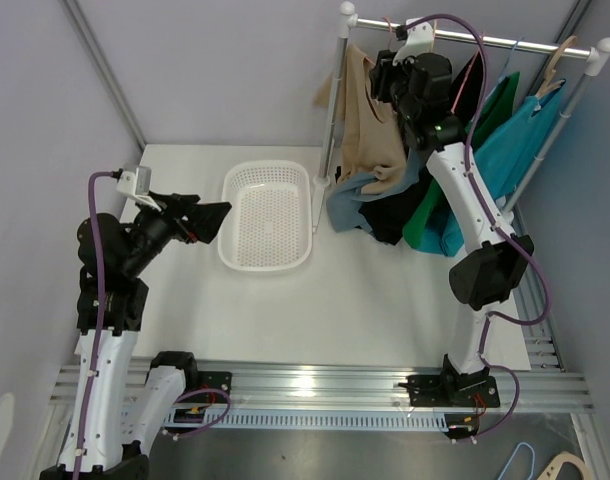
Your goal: Remove the t-shirt from the hanger
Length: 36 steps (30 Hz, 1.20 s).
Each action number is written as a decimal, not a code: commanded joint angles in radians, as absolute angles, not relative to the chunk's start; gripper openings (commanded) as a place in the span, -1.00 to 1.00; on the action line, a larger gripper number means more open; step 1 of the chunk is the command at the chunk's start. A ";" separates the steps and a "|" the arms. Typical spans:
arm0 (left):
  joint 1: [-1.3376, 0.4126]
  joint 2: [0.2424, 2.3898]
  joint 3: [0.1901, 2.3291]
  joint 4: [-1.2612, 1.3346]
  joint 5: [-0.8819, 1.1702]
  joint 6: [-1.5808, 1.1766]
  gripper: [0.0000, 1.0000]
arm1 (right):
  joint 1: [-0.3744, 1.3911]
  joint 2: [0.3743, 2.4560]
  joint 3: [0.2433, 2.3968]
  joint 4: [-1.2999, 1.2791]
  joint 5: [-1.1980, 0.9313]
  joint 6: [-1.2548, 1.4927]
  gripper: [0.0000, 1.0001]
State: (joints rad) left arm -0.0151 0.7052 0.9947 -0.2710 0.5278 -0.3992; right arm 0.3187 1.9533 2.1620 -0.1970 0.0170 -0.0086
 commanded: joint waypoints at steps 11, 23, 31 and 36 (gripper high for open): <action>-0.003 0.689 0.988 -0.239 0.548 -0.383 0.99 | 0.324 2.034 2.391 -0.201 0.018 -0.041 -0.27; -0.003 0.692 0.989 -0.245 0.546 -0.382 0.99 | 0.324 2.048 2.379 -0.229 0.020 -0.023 -0.16; -0.003 0.686 0.986 -0.252 0.543 -0.379 0.99 | 0.325 2.046 2.368 -0.244 0.029 -0.021 -0.38; -0.003 0.689 0.989 -0.255 0.538 -0.380 0.99 | 0.325 2.046 2.343 -0.255 0.044 -0.025 -0.52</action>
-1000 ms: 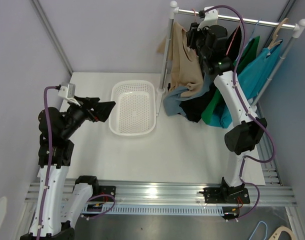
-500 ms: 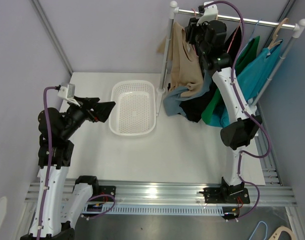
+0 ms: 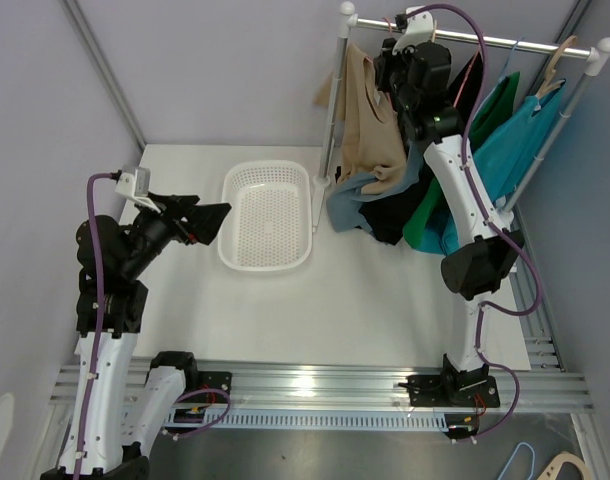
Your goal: Remove the t-shirt from the hanger
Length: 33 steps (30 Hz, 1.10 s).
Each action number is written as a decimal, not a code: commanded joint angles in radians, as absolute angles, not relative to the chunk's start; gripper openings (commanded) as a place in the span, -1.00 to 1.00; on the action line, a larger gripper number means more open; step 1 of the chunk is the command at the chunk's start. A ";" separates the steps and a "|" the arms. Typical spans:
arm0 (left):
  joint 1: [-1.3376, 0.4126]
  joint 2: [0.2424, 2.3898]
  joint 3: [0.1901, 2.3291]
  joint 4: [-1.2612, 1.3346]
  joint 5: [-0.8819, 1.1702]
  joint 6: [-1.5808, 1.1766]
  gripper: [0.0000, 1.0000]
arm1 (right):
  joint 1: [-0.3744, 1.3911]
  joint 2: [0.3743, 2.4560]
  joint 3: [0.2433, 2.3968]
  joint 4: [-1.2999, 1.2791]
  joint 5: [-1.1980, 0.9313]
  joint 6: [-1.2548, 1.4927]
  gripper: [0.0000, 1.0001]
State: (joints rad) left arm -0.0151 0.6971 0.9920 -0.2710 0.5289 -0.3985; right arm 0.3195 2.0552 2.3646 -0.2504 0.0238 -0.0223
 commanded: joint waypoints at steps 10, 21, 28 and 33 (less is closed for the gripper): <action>-0.003 0.684 0.988 -0.256 0.540 -0.376 0.99 | 0.324 2.065 2.393 -0.241 0.048 -0.037 -1.00; -0.003 0.684 0.986 -0.252 0.540 -0.379 0.99 | 0.328 2.014 2.480 -0.224 0.044 -0.049 -1.00; -0.003 0.684 0.971 -0.207 0.601 -0.370 0.99 | 0.342 1.869 2.338 -0.265 0.060 -0.032 -1.00; -0.003 0.693 0.983 -0.175 0.659 -0.396 0.99 | 0.386 1.631 2.058 -0.279 0.222 0.124 -1.00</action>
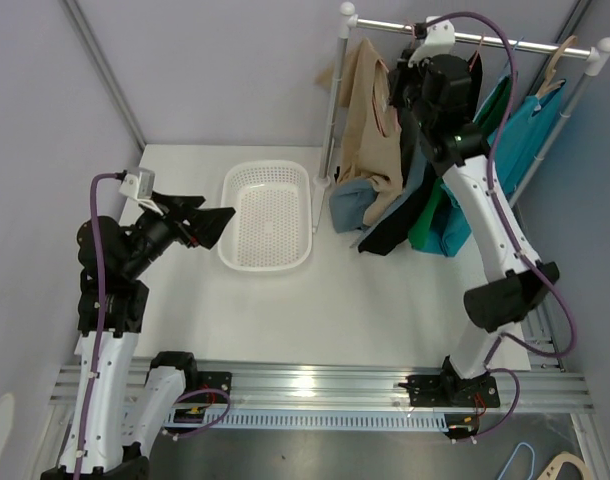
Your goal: Remove the t-shirt from the hanger
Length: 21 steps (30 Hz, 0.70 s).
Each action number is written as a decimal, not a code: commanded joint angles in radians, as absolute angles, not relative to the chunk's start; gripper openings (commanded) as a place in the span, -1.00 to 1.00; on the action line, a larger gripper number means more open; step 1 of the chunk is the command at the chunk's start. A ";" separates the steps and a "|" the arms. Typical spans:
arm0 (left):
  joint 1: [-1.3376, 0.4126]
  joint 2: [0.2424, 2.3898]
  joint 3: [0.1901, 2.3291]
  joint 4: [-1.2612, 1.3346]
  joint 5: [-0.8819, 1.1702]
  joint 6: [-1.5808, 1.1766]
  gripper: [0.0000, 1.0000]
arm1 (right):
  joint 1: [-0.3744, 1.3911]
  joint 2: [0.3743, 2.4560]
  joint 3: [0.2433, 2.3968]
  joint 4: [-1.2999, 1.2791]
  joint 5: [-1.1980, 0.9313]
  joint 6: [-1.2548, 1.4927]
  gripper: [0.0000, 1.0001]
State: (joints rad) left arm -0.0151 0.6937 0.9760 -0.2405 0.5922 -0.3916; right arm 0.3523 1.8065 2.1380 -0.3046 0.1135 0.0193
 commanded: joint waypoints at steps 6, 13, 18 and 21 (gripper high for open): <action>-0.077 0.683 1.032 -0.196 0.695 -0.354 0.99 | 0.564 1.434 1.752 -0.227 0.420 0.167 -1.00; -0.332 0.644 1.084 -0.303 0.453 -0.244 0.99 | 0.698 1.293 1.666 -0.299 0.516 0.305 -1.00; -0.589 0.637 1.092 -0.391 0.206 -0.166 0.99 | 0.753 1.299 1.775 -0.426 0.676 0.475 -1.00; -0.736 0.624 1.062 -0.408 0.065 -0.138 0.99 | 0.828 1.324 1.887 -0.558 0.777 0.558 -1.00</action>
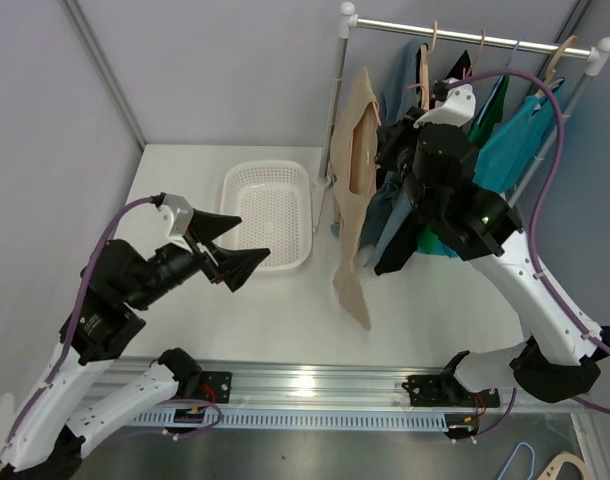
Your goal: Remove the t-shirt from the hanger
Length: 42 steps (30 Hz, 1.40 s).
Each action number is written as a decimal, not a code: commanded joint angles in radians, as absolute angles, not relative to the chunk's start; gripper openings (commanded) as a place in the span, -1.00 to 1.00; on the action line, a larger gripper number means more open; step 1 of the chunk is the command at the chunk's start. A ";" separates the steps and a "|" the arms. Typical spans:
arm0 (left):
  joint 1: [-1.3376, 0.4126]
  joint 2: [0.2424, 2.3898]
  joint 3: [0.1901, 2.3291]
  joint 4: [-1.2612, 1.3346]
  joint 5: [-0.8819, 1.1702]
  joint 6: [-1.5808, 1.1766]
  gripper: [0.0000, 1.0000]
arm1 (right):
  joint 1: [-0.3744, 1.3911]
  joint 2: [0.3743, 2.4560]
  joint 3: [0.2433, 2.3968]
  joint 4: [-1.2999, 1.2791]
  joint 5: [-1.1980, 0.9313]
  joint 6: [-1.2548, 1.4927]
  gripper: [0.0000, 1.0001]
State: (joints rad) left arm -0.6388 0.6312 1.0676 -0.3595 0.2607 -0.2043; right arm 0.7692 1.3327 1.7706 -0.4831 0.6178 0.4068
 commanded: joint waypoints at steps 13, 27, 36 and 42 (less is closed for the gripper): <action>-1.322 0.816 0.979 -0.267 -0.561 0.118 0.99 | 0.942 1.428 2.028 -0.437 0.985 0.446 -1.00; -1.327 0.890 0.902 -0.016 -0.557 0.166 0.99 | 0.942 1.560 2.180 -0.500 0.936 0.465 -1.00; -1.220 0.983 0.954 -0.083 -0.479 0.071 -0.98 | 0.942 1.560 2.177 -0.494 0.896 0.465 -1.00; -1.262 0.918 0.971 -0.132 -0.443 0.051 -0.99 | 0.902 1.578 2.165 -0.434 0.911 0.382 -1.00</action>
